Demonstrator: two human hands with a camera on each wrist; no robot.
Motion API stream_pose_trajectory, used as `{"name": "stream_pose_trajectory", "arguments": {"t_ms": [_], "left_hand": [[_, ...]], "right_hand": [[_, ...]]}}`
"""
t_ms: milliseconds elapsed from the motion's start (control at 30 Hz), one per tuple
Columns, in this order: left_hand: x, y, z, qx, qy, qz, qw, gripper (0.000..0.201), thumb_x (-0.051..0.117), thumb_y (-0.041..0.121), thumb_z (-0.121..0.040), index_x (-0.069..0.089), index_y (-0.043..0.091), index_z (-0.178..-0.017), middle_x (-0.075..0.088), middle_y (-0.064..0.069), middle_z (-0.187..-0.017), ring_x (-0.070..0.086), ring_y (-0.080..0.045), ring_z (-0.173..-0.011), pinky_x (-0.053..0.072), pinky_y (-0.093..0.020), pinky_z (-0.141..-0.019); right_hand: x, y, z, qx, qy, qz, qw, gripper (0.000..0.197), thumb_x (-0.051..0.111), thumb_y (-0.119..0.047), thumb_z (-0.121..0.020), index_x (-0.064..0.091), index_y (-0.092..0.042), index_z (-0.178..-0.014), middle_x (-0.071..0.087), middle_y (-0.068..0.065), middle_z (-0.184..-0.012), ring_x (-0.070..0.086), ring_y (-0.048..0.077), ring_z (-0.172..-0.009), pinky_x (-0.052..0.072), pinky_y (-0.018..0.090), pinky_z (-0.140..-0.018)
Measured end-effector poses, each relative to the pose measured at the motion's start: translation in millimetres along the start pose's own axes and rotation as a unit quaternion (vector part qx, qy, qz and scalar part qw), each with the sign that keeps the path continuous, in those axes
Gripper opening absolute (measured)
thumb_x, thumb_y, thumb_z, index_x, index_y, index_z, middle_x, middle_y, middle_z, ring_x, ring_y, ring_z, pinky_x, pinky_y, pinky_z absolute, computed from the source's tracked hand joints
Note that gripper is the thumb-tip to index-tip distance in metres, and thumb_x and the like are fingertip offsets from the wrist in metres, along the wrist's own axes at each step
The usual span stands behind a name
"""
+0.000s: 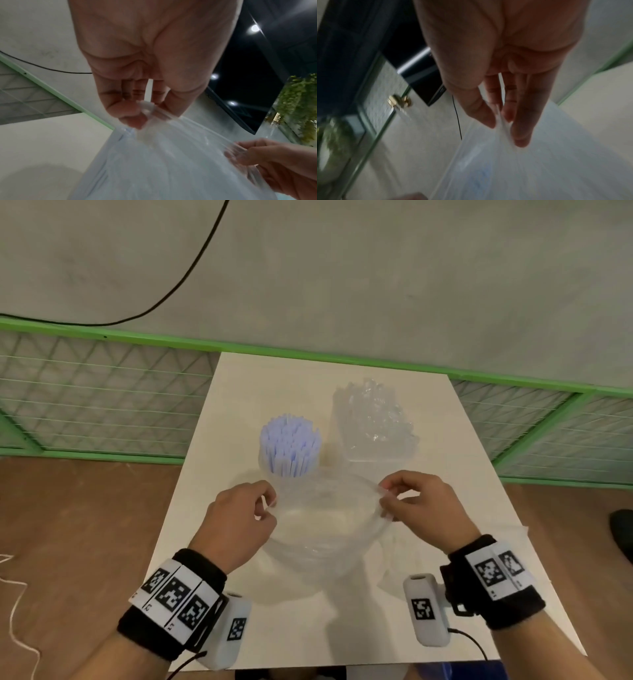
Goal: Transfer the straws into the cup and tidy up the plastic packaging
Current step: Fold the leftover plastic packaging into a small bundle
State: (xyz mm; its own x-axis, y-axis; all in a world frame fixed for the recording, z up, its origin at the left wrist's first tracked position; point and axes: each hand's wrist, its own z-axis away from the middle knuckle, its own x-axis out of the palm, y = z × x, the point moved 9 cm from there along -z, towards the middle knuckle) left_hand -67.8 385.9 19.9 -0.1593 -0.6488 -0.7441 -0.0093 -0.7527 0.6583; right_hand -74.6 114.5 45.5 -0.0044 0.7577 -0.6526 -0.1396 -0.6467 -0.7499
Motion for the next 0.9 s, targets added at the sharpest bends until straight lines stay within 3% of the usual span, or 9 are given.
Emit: {"name": "stream_pose_trajectory", "arguments": {"t_ms": [167,233,300,433,533,600,733,800,900], "left_hand": [[-9.8,0.5,3.9,0.029,0.020,-0.059,0.998,0.023,0.062,0.012,-0.083,0.056,0.030,-0.095,0.054,0.009,-0.094,0.048,-0.008,-0.068,0.034,-0.018,-0.060],[-9.1,18.7,9.4,0.091,0.039,-0.063,0.993,0.032,0.068,0.013,-0.080,0.053,0.029,-0.105,0.043,0.009,-0.113,0.050,-0.011,-0.080,0.039,-0.024,-0.074],[-4.5,52.6,18.9,0.181,0.051,-0.051,0.981,0.030,0.071,0.026,-0.079,0.053,0.031,-0.103,0.035,0.005,-0.127,0.049,-0.018,-0.108,0.039,-0.030,-0.092],[38.6,106.1,24.5,0.242,-0.025,-0.091,0.966,0.046,0.058,0.065,-0.079,0.055,0.039,-0.117,0.024,0.007,-0.152,0.022,-0.015,-0.140,0.020,-0.031,-0.112],[48.6,124.6,14.8,0.248,-0.015,-0.055,0.967,0.027,0.057,0.047,-0.091,0.063,0.034,-0.114,0.056,0.012,-0.126,0.054,-0.013,-0.116,0.042,-0.030,-0.098],[36.7,125.5,8.7,0.235,0.017,0.006,0.972,0.019,0.056,0.038,-0.094,0.069,0.027,-0.102,0.067,0.012,-0.102,0.063,-0.010,-0.092,0.051,-0.033,-0.082],[10.0,120.8,5.4,0.198,0.057,0.127,0.970,0.013,0.072,0.028,-0.087,0.074,0.016,-0.088,0.068,0.015,-0.074,0.057,0.006,-0.066,0.041,-0.006,-0.065],[6.8,118.7,3.7,0.161,0.028,0.197,0.967,0.003,0.075,0.017,-0.082,0.074,0.015,-0.083,0.070,0.019,-0.072,0.060,0.008,-0.064,0.040,-0.003,-0.065],[7.6,117.0,1.7,0.136,-0.009,0.248,0.959,0.009,0.078,0.019,-0.076,0.074,0.014,-0.083,0.075,0.007,-0.082,0.068,-0.006,-0.071,0.050,-0.013,-0.070]], "right_hand": [[-23.8,-10.3,4.1,-0.042,0.100,0.136,0.985,0.019,0.070,-0.007,-0.071,0.067,-0.026,-0.070,0.066,-0.008,-0.061,0.066,0.010,-0.059,0.055,0.031,-0.068],[-18.1,-14.5,5.3,-0.044,0.089,0.133,0.986,0.020,0.070,-0.008,-0.068,0.063,-0.026,-0.066,0.062,-0.008,-0.058,0.063,0.011,-0.059,0.053,0.029,-0.066],[-14.2,-20.4,6.2,-0.039,0.081,0.098,0.991,0.020,0.068,-0.005,-0.067,0.061,-0.024,-0.064,0.058,-0.007,-0.054,0.064,0.016,-0.057,0.052,0.027,-0.063],[-6.1,-38.0,10.4,-0.050,0.036,-0.042,0.997,0.017,0.065,0.003,-0.071,0.061,-0.013,-0.068,0.055,0.002,-0.054,0.067,0.019,-0.051,0.051,0.026,-0.054],[-3.7,-47.4,13.4,-0.078,-0.045,-0.183,0.979,0.014,0.072,0.001,-0.079,0.064,-0.010,-0.082,0.059,0.011,-0.070,0.069,0.026,-0.059,0.053,0.032,-0.058],[-25.1,-36.1,10.0,-0.101,-0.021,-0.205,0.973,0.012,0.073,-0.008,-0.085,0.066,-0.014,-0.092,0.060,0.007,-0.078,0.066,0.021,-0.068,0.052,0.028,-0.065],[-76.4,26.5,-1.1,-0.088,0.090,-0.032,0.992,0.021,0.064,-0.013,-0.092,0.066,-0.031,-0.102,0.059,-0.005,-0.096,0.058,0.011,-0.085,0.045,0.018,-0.071],[-76.2,57.4,-7.7,-0.045,0.045,-0.035,0.997,0.027,0.059,-0.015,-0.095,0.063,-0.035,-0.112,0.059,-0.007,-0.113,0.060,0.013,-0.097,0.048,0.020,-0.079],[-57.5,80.2,-16.3,0.017,-0.057,-0.167,0.984,0.029,0.050,-0.016,-0.101,0.059,-0.031,-0.123,0.059,0.002,-0.124,0.063,0.020,-0.098,0.052,0.034,-0.087]]}}
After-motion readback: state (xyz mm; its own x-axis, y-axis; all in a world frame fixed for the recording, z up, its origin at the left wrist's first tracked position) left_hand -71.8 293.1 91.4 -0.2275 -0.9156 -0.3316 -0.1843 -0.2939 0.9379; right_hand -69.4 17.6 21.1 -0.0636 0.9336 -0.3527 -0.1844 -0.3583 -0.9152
